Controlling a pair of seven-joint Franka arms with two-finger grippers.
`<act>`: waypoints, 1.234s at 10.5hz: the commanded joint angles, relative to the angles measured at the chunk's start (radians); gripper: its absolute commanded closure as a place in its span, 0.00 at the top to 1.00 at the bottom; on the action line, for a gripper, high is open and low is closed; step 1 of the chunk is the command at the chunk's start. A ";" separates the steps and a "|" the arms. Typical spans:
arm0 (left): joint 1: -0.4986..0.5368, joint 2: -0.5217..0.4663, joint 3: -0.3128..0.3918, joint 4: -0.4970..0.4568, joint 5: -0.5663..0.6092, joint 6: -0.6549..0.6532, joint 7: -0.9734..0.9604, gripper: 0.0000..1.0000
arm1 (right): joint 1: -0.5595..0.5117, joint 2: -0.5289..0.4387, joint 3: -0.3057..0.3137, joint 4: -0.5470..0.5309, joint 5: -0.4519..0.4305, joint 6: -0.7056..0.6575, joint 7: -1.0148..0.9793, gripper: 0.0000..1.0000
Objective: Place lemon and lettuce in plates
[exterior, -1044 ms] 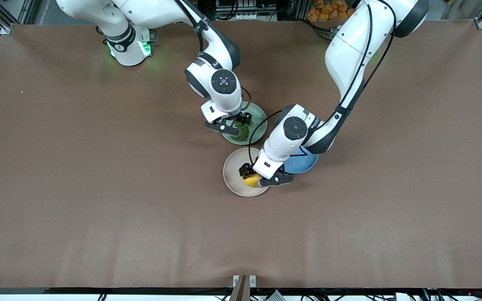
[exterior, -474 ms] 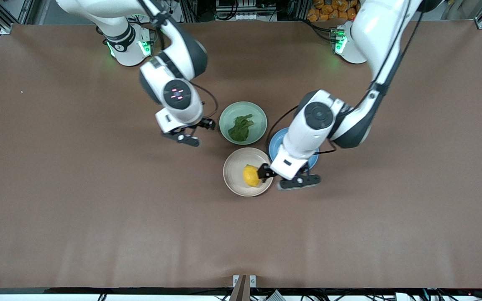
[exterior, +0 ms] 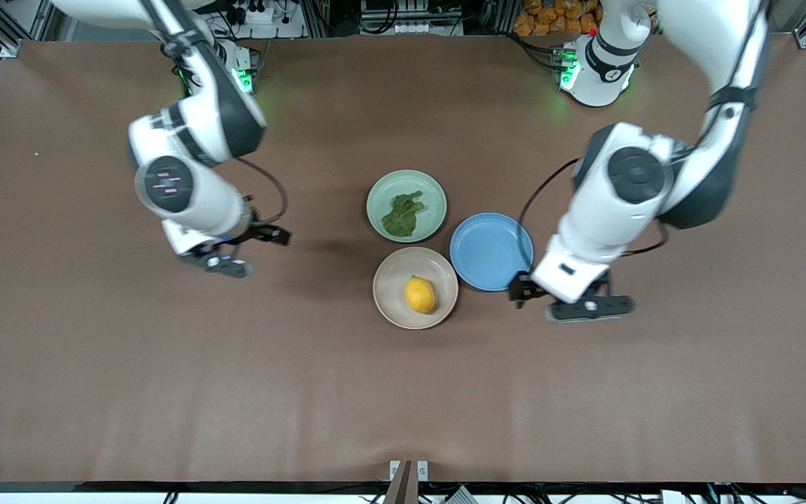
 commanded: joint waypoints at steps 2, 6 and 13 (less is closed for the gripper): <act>0.086 -0.129 -0.007 -0.034 0.024 -0.125 0.141 1.00 | -0.191 -0.046 0.016 -0.028 -0.014 -0.011 -0.223 1.00; 0.151 -0.284 -0.008 -0.029 0.007 -0.353 0.217 1.00 | -0.156 -0.091 -0.211 -0.005 -0.014 -0.011 -0.503 1.00; 0.201 -0.373 -0.008 -0.025 -0.028 -0.454 0.271 1.00 | -0.161 -0.123 -0.317 0.239 -0.019 -0.210 -0.662 1.00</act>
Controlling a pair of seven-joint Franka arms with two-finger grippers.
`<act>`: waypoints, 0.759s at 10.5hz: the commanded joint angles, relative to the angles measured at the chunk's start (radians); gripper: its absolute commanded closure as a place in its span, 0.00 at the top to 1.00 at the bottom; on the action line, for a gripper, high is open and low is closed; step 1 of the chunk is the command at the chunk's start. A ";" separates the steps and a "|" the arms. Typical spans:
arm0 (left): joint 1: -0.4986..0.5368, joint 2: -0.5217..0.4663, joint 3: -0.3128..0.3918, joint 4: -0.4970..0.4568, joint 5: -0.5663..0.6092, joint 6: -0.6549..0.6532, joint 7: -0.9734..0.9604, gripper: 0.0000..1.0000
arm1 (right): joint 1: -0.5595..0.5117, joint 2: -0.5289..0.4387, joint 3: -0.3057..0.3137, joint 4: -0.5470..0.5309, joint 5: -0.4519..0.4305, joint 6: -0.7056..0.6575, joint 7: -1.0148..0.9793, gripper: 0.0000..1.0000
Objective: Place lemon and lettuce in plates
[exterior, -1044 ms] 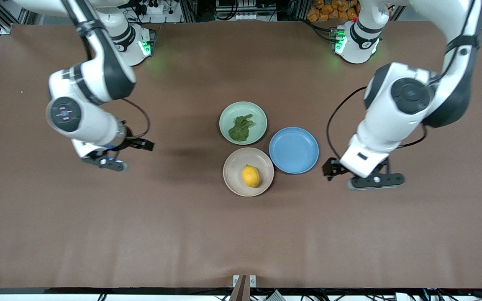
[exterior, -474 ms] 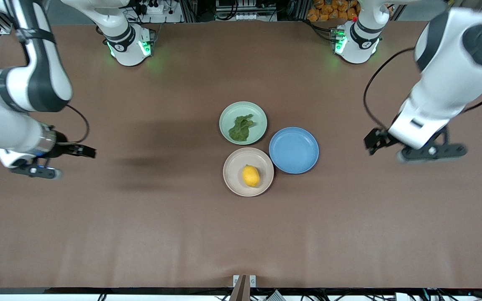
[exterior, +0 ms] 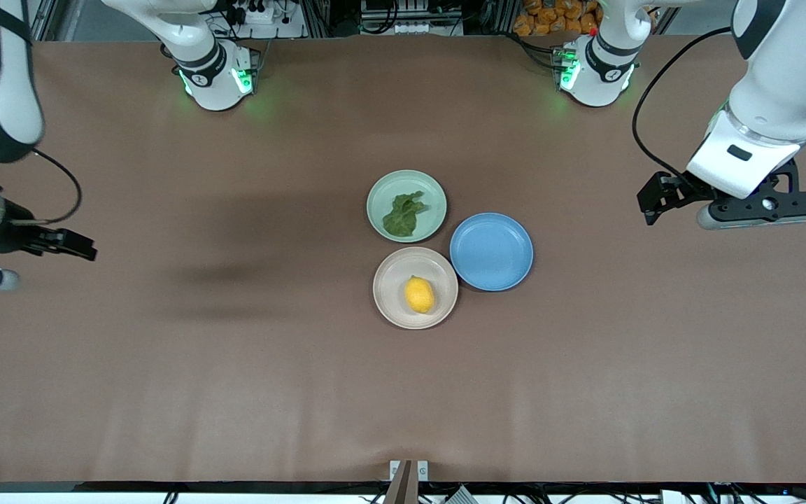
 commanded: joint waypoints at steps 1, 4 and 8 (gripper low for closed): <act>0.052 -0.036 -0.009 -0.018 -0.033 -0.026 0.028 1.00 | 0.025 -0.030 -0.031 0.090 -0.012 -0.099 -0.018 1.00; 0.116 -0.051 -0.029 -0.014 -0.084 -0.042 0.080 1.00 | 0.025 -0.045 -0.031 0.179 -0.005 -0.206 -0.020 1.00; 0.115 -0.054 0.007 0.010 -0.098 -0.063 0.126 1.00 | 0.019 -0.120 -0.030 0.201 0.007 -0.303 -0.023 1.00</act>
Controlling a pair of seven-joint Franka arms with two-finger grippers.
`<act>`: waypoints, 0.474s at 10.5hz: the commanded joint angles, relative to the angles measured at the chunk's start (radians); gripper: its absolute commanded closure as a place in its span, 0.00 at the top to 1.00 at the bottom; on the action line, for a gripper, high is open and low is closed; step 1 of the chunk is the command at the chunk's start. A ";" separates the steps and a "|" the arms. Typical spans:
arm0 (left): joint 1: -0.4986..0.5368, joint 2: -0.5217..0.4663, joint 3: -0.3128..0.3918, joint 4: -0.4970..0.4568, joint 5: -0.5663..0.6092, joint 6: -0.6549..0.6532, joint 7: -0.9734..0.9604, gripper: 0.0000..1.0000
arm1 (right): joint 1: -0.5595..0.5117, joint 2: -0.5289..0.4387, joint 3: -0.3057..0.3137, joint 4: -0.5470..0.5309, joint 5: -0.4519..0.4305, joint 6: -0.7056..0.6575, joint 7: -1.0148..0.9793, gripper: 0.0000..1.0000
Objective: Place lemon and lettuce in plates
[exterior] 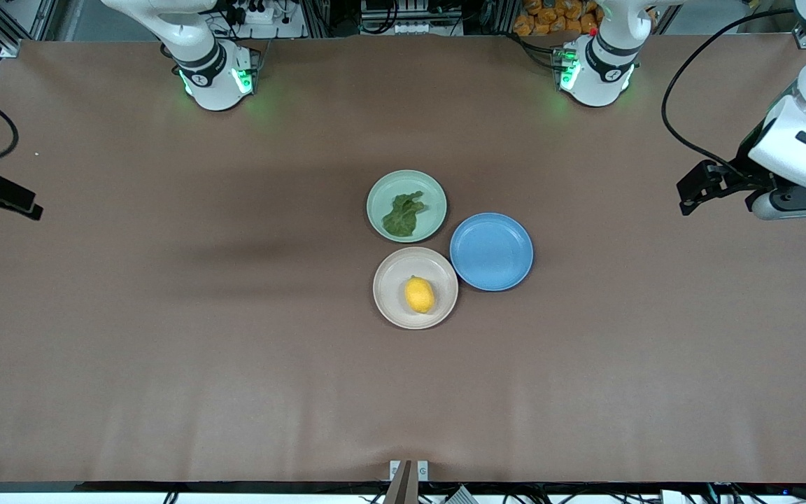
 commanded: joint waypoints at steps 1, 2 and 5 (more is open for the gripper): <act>0.006 -0.021 0.014 0.011 -0.027 -0.043 0.035 1.00 | 0.005 -0.062 -0.011 0.012 0.002 -0.077 -0.029 1.00; 0.004 -0.036 0.018 0.011 -0.027 -0.054 0.038 1.00 | 0.007 -0.067 -0.011 0.026 -0.001 -0.088 -0.032 1.00; 0.001 -0.041 0.041 0.009 -0.027 -0.064 0.068 1.00 | 0.002 -0.076 -0.022 0.031 -0.002 -0.090 -0.035 1.00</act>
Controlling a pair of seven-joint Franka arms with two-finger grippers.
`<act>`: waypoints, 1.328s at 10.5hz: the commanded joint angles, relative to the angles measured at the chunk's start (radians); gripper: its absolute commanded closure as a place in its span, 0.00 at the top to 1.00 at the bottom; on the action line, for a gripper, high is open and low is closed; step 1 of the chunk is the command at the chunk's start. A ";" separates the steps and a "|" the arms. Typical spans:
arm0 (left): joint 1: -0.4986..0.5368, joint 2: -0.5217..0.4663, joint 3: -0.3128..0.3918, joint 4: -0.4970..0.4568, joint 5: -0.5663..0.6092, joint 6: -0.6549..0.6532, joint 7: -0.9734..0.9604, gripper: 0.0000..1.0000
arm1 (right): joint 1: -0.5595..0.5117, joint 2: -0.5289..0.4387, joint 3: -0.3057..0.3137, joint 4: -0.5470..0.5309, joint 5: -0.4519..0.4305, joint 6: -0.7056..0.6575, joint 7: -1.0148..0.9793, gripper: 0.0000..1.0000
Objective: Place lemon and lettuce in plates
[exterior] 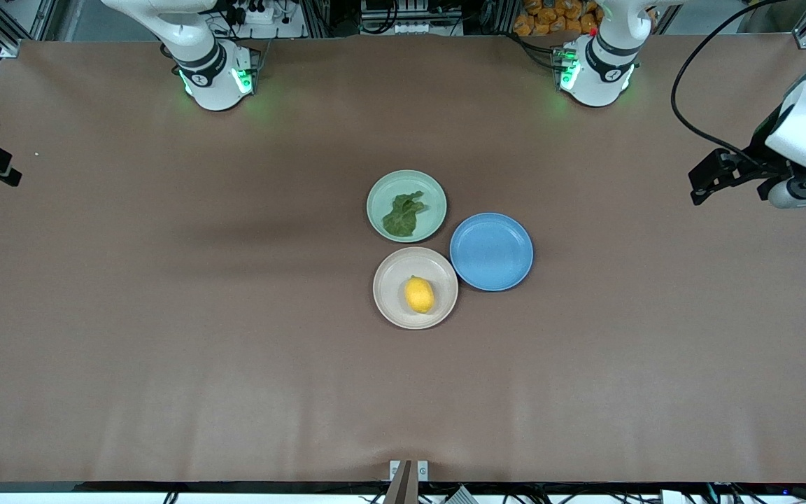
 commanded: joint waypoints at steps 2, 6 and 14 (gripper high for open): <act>0.004 -0.022 0.026 0.000 -0.032 -0.021 0.079 1.00 | 0.003 -0.007 -0.030 0.009 -0.001 -0.015 -0.050 1.00; 0.006 -0.015 0.018 0.003 -0.046 -0.021 0.075 1.00 | 0.006 -0.004 -0.030 -0.004 0.004 -0.013 -0.041 1.00; 0.009 -0.018 0.021 0.005 -0.045 -0.047 0.074 1.00 | 0.010 0.001 -0.028 -0.012 0.004 -0.015 -0.044 1.00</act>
